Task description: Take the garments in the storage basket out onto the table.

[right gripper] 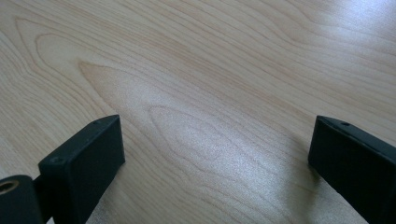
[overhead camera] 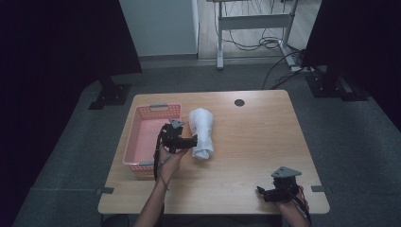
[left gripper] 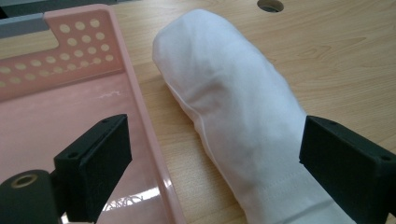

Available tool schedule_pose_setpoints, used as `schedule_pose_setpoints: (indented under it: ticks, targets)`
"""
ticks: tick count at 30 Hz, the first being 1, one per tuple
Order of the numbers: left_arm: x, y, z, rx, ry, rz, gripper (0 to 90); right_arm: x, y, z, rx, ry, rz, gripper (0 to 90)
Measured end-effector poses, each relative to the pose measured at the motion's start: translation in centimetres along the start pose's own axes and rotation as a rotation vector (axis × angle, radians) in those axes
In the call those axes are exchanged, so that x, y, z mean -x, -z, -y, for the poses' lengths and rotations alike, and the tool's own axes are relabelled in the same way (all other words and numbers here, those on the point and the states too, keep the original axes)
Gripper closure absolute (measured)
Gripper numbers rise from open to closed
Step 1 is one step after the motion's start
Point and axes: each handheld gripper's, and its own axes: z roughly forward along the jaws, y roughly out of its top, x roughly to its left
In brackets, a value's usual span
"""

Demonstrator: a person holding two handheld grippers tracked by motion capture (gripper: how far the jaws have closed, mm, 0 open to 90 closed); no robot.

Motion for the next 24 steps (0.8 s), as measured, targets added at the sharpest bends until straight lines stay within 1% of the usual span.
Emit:
schedule_pose_setpoints:
  ticks: [7,15,24]
  targets:
    - [-0.4,0.6,0.3,0.009,-0.008,-0.001,8.7,0.0,0.0,0.0,0.0,0.0,0.0,3.4]
    - [-1.2,1.4,1.0,0.018,-0.005,0.005,8.7,0.0,0.0,0.0,0.001,0.001,0.0,3.4]
    - [-2.0,2.1,1.8,0.024,0.003,0.0,8.7,0.0,0.0,0.0,0.001,0.001,0.0,3.4]
